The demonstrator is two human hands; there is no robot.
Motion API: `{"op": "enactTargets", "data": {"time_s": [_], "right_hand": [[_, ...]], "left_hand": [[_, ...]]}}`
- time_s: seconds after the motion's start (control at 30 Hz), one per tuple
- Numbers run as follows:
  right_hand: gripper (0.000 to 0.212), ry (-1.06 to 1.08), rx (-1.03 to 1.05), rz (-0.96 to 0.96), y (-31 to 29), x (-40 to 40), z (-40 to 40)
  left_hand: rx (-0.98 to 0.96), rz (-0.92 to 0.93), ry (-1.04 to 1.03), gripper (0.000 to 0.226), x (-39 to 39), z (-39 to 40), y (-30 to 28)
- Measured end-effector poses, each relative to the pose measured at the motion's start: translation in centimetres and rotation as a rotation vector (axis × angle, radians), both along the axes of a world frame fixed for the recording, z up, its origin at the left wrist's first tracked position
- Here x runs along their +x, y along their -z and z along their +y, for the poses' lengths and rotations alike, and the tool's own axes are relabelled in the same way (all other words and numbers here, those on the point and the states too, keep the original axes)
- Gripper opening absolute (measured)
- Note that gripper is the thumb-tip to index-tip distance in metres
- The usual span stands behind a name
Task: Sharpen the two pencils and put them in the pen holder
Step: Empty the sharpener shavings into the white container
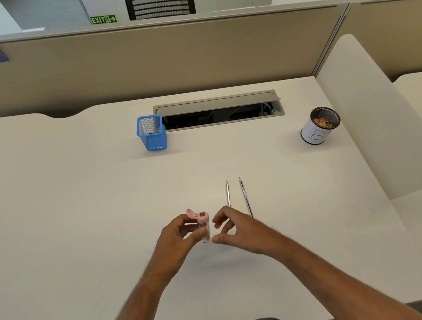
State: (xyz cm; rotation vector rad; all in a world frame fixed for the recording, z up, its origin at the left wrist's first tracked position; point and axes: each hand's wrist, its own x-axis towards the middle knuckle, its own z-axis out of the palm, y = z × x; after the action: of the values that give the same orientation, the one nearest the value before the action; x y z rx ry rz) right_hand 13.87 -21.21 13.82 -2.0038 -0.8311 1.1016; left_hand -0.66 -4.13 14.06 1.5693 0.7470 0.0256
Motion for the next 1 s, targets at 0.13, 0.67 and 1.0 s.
{"op": "enactTargets", "data": {"time_s": [0.13,0.67,1.0], "right_hand": [[0.032,0.078,0.075,0.004,-0.8,-1.0,0.0],[0.023,0.192,0.152,-0.046,-1.8,-2.6,-1.0],[0.024,0.136,0.14,-0.105,-2.0,-2.6,-2.5]], "left_hand": [[-0.01,-0.022,0.013,0.026,0.4,-1.1,-0.5],[0.079,-0.174,-0.205,0.036,0.5,-4.2,-3.4],[0.147,-0.168,-0.115,0.022,0.2,-5.0,-3.6]]}}
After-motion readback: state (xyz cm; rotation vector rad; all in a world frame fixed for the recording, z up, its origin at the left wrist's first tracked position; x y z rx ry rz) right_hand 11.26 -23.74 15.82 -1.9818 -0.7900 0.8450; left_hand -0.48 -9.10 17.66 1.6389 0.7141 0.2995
